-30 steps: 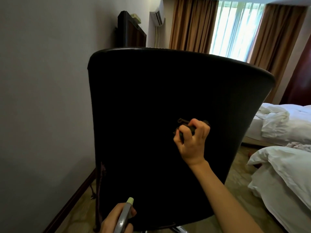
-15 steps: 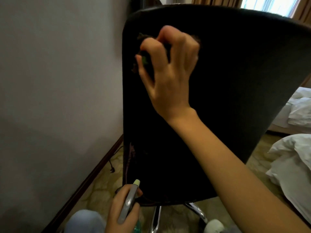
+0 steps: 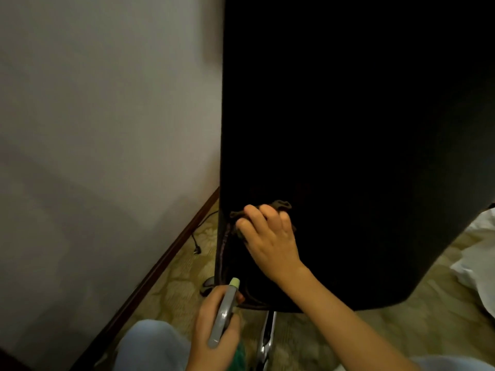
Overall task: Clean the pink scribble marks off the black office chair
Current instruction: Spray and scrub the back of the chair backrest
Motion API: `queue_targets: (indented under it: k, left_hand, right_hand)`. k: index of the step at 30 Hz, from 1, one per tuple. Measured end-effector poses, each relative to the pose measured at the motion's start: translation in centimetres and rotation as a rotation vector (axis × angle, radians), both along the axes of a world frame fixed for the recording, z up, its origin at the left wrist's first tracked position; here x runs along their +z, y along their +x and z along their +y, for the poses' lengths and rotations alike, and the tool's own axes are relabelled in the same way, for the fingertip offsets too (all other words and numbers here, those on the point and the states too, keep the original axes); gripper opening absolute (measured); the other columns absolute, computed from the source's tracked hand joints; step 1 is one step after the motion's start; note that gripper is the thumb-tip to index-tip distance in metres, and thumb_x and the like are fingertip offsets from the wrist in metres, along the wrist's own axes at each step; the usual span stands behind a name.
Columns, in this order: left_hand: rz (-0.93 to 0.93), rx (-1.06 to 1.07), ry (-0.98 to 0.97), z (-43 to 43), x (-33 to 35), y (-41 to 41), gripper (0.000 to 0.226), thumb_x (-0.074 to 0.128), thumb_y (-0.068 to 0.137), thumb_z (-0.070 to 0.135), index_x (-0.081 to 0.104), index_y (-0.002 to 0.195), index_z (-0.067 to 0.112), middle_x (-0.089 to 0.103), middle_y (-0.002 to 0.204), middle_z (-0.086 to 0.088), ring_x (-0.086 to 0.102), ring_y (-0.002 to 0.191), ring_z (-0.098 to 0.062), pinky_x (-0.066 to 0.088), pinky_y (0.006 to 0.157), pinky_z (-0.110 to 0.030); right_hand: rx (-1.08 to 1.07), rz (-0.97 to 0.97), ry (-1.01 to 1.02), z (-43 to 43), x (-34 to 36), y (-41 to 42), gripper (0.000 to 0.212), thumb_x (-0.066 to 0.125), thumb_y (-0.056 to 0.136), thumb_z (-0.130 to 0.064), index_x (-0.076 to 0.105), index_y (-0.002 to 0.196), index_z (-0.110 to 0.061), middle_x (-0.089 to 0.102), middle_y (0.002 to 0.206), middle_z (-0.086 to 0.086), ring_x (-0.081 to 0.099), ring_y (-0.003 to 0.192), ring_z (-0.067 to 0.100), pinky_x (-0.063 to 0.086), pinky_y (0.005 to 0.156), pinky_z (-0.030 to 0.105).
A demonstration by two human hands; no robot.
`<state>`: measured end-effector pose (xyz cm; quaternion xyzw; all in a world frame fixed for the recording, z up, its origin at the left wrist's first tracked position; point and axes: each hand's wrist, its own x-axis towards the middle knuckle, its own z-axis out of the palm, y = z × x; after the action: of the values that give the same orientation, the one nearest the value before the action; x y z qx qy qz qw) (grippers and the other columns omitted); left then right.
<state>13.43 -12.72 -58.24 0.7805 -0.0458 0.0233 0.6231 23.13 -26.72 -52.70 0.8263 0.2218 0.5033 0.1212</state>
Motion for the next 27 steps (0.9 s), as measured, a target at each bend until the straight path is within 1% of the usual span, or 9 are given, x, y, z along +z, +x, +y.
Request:
queue_targets:
  k: [3,5,7,9,12,15,19,24,27]
  left_hand:
    - [0.011,0.03,-0.008,0.7,0.0,1.2,0.052,0.056,0.084,-0.011,0.049,0.086,0.04,0.058,0.09,0.01,0.056,0.075,0.0,0.042,0.064,-0.006]
    - [-0.07,0.047,0.003,1.2,-0.5,1.9,0.049,0.055,0.083,-0.013,0.055,0.086,0.036,0.061,0.086,0.006,0.059,0.074,-0.006,0.043,0.062,-0.01]
    - [-0.135,0.08,0.002,1.7,-1.2,2.6,0.033,0.055,0.082,-0.005,0.06,0.088,0.027,0.062,0.08,0.002,0.061,0.073,-0.013,0.046,0.061,-0.014]
    - [-0.154,0.093,-0.039,2.4,-1.6,3.3,0.02,0.052,0.079,0.005,0.061,0.09,0.02,0.061,0.082,0.002,0.061,0.074,-0.016,0.05,0.064,-0.022]
    - [-0.217,0.137,-0.055,3.2,-2.0,4.6,0.02,0.049,0.076,0.004,0.059,0.087,0.017,0.057,0.076,0.003,0.056,0.066,-0.015,0.045,0.058,-0.021]
    - [-0.244,0.177,-0.056,3.7,-2.3,6.2,0.027,0.049,0.077,0.006,0.057,0.089,0.028,0.058,0.077,0.006,0.057,0.07,-0.013,0.046,0.06,-0.018]
    - [-0.278,0.14,-0.002,3.8,-2.9,8.2,0.035,0.05,0.075,0.004,0.057,0.096,0.031,0.064,0.088,0.0,0.062,0.081,-0.011,0.052,0.069,-0.021]
    - [-0.291,0.175,0.029,3.4,-3.9,9.4,0.035,0.052,0.078,0.002,0.056,0.091,0.035,0.062,0.08,0.006,0.06,0.073,-0.007,0.043,0.059,-0.008]
    - [-0.277,0.186,0.037,3.4,-4.5,9.7,0.049,0.056,0.08,-0.011,0.054,0.089,0.037,0.061,0.077,0.008,0.06,0.071,-0.004,0.041,0.057,-0.007]
  right_hand:
    - [0.108,-0.033,0.23,0.7,3.9,-0.4,0.023,0.056,0.086,-0.023,0.046,0.106,-0.017,0.039,0.118,0.007,0.04,0.104,0.029,0.032,0.082,0.04]
    - [0.17,-0.136,0.371,1.8,8.1,-0.3,0.02,0.057,0.089,-0.023,0.046,0.105,-0.017,0.037,0.116,0.007,0.038,0.104,0.029,0.033,0.082,0.04]
    - [0.174,-0.238,0.387,3.4,12.1,0.6,0.021,0.06,0.089,-0.023,0.048,0.105,-0.018,0.034,0.116,0.005,0.035,0.106,0.027,0.033,0.082,0.04]
    - [0.149,-0.255,0.351,5.7,14.1,1.8,0.018,0.062,0.084,-0.018,0.058,0.102,-0.018,0.033,0.116,0.002,0.034,0.109,0.026,0.031,0.081,0.04]
    - [0.017,-0.231,0.181,7.7,12.3,3.1,0.018,0.059,0.078,-0.01,0.057,0.094,-0.018,0.043,0.118,0.003,0.033,0.113,0.024,0.025,0.079,0.039]
    - [-0.027,-0.185,0.052,7.0,7.2,3.0,0.018,0.057,0.078,-0.01,0.052,0.092,-0.02,0.061,0.113,-0.001,0.034,0.115,0.023,0.024,0.08,0.037]
    - [0.0,-0.042,-0.109,4.6,-0.3,1.7,0.023,0.052,0.081,-0.018,0.049,0.104,-0.02,0.043,0.126,0.0,0.036,0.116,0.022,0.027,0.084,0.038]
    - [0.009,0.07,-0.101,3.2,-2.3,0.7,0.028,0.05,0.08,-0.022,0.047,0.108,-0.02,0.039,0.126,0.001,0.038,0.114,0.024,0.029,0.085,0.037]
    - [0.082,0.073,0.07,2.9,0.4,0.1,0.038,0.058,0.075,-0.022,0.046,0.111,-0.019,0.04,0.123,0.003,0.037,0.113,0.027,0.028,0.084,0.038]
